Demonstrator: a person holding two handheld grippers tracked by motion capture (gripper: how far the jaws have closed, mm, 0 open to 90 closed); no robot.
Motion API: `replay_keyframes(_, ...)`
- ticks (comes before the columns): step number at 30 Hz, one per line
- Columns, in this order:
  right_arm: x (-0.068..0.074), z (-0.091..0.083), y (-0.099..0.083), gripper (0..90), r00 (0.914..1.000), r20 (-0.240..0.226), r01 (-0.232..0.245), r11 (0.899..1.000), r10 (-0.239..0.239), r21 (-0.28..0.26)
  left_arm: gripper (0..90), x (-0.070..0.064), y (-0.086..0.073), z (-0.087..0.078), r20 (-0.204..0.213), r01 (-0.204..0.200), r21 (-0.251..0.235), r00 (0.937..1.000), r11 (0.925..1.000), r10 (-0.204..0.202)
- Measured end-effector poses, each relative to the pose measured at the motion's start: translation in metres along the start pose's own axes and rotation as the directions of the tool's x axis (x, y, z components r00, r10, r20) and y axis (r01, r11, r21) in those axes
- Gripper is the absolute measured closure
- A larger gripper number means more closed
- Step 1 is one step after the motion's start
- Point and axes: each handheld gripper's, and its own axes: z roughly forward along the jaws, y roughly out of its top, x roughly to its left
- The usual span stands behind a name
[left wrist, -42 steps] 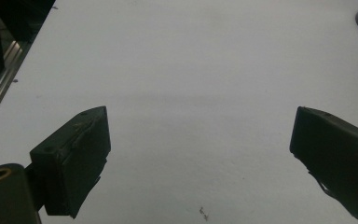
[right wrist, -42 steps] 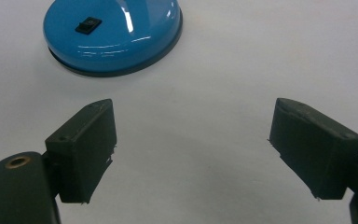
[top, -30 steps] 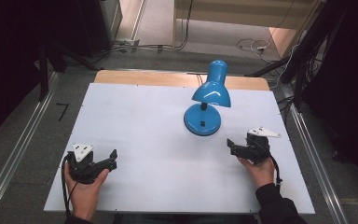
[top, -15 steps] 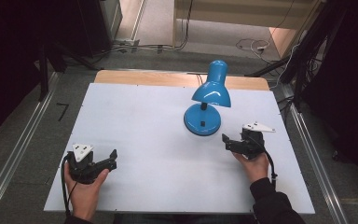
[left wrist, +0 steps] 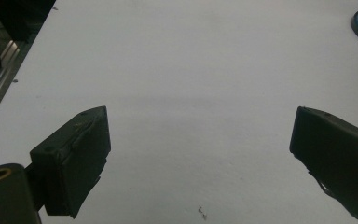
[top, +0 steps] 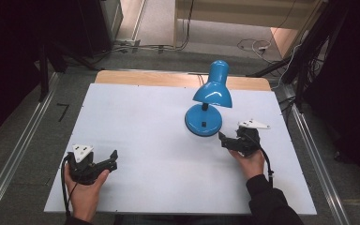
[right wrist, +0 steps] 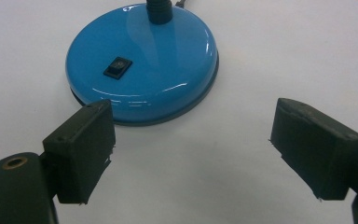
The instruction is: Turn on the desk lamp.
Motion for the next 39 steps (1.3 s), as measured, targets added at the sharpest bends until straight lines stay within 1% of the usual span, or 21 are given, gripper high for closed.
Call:
replay_keyframes(3,0.001,0.002,0.0,12.3,1.0,-0.005,-0.008,1.0,0.008,0.0,5.9,0.0,0.0,0.0,0.001,0.0,0.0,1.0,1.0,0.0)
replay_keyframes(13,0.004,0.007,0.002,12.3,1.0,0.004,-0.003,1.0,0.003,-0.005,5.9,0.0,0.0,0.0,0.003,0.002,0.003,1.0,1.0,-0.002)
replay_keyframes(23,0.011,0.011,0.008,12.3,1.0,-0.003,0.005,1.0,-0.005,-0.013,6.0,0.0,0.0,0.001,0.003,0.005,0.004,1.0,1.0,-0.005)
replay_keyframes(27,0.014,0.014,0.01,12.3,1.0,-0.005,-0.004,1.0,0.004,-0.013,6.0,0.0,0.0,0.001,0.003,0.008,0.003,1.0,1.0,-0.008)
replay_keyframes(32,0.017,0.018,0.013,12.7,1.0,-0.006,0.005,1.0,-0.005,-0.013,6.0,0.001,0.0,0.0,0.005,0.01,0.002,0.9999,1.0,-0.01)
replay_keyframes(35,0.018,0.02,0.014,13.4,1.0,-0.002,0.006,1.0,-0.006,-0.009,6.1,0.001,0.0,0.0,0.006,0.008,0.002,0.9999,1.0,-0.008)
replay_keyframes(39,0.02,0.022,0.016,18.2,0.9999,-0.001,0.012,1.0,-0.012,-0.017,6.1,0.001,0.0,0.0,0.007,0.009,0.003,0.9999,1.0,-0.009)
